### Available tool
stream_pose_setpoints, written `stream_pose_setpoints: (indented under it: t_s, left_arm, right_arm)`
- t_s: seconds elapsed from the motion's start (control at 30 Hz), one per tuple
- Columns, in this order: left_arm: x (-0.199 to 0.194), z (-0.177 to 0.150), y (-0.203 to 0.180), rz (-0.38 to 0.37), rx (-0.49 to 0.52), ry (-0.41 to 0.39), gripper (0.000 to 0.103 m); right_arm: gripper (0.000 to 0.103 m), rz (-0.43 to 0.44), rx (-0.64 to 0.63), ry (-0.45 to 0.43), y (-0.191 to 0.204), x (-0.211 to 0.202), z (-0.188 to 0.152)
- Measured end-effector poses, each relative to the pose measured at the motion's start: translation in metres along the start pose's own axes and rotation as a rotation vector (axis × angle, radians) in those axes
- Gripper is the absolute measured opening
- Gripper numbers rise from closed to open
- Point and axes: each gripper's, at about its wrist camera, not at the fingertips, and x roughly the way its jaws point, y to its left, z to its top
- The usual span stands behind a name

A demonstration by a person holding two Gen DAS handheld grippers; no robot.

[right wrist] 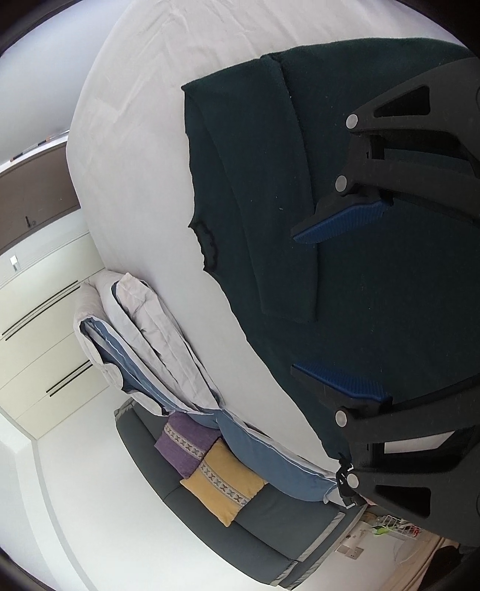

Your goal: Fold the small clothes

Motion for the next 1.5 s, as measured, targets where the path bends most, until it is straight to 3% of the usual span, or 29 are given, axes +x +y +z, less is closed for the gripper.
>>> stream_pose_setpoints:
  t_s: [0.13, 0.23, 0.33, 0.37, 0.47, 0.57, 0.67, 0.73, 0.77, 0.8, 0.83, 0.93, 1.17, 1.3, 1.4, 1.43, 1.5]
  left_arm:
    - [-0.004, -0.031, -0.062, -0.009, 0.265, -0.002, 0.008]
    - [0.000, -0.087, -0.126, -0.041, 0.518, 0.054, 0.008]
    - [0.002, -0.177, -0.185, -0.066, 0.829, 0.108, 0.008]
    - [0.003, -0.221, -0.201, -0.076, 0.954, 0.125, 0.008]
    - [0.001, -0.320, -0.217, -0.100, 1.198, 0.158, 0.009]
    - [0.008, -0.407, -0.208, -0.108, 1.373, 0.207, 0.009]
    - [0.026, -0.462, -0.190, -0.062, 1.485, 0.264, 0.013]
    - [0.034, -0.485, -0.176, -0.010, 1.547, 0.283, 0.030]
    - [0.038, -0.492, -0.169, 0.010, 1.571, 0.309, 0.036]
    - [0.035, -0.495, -0.165, 0.008, 1.580, 0.313, 0.049]
    - [0.031, -0.493, -0.164, -0.002, 1.587, 0.304, 0.065]
    - [0.010, -0.474, -0.163, -0.032, 1.582, 0.243, 0.096]
    - [-0.023, -0.416, -0.147, -0.049, 1.460, 0.272, 0.099]
    - [-0.035, -0.379, -0.133, -0.052, 1.364, 0.278, 0.098]
    - [-0.040, -0.345, -0.126, -0.054, 1.264, 0.292, 0.090]
    - [-0.041, -0.337, -0.124, -0.050, 1.242, 0.291, 0.090]
    - [-0.041, -0.322, -0.122, -0.047, 1.205, 0.286, 0.088]
  right_arm:
    - [0.057, -0.009, 0.028, -0.008, -0.019, -0.008, -0.003]
    - [0.056, -0.014, 0.059, -0.011, -0.036, -0.015, -0.007]
    - [0.056, -0.025, 0.090, -0.019, -0.055, -0.023, -0.013]
    - [0.056, -0.028, 0.104, -0.021, -0.063, -0.026, -0.015]
    - [0.056, -0.040, 0.138, -0.027, -0.083, -0.033, -0.020]
    - [0.056, -0.048, 0.167, -0.025, -0.103, -0.038, -0.024]
    - [0.056, -0.055, 0.187, -0.004, -0.120, -0.035, -0.028]
    - [0.057, -0.059, 0.202, 0.026, -0.128, -0.027, -0.030]
    - [0.058, -0.059, 0.209, 0.045, -0.131, -0.021, -0.030]
    - [0.058, -0.058, 0.216, 0.064, -0.133, -0.015, -0.030]
    - [0.058, -0.050, 0.221, 0.079, -0.134, -0.007, -0.029]
    - [0.058, -0.017, 0.224, 0.121, -0.128, 0.022, -0.022]
    - [0.058, 0.050, 0.168, 0.246, -0.082, 0.106, -0.003]
    - [0.058, -0.021, 0.101, 0.314, -0.060, 0.154, 0.001]
    - [0.058, -0.072, 0.069, 0.363, -0.050, 0.185, 0.000]
    - [0.055, -0.090, 0.053, 0.369, -0.044, 0.192, -0.002]
    - [0.035, -0.108, 0.012, 0.379, -0.036, 0.201, -0.004]
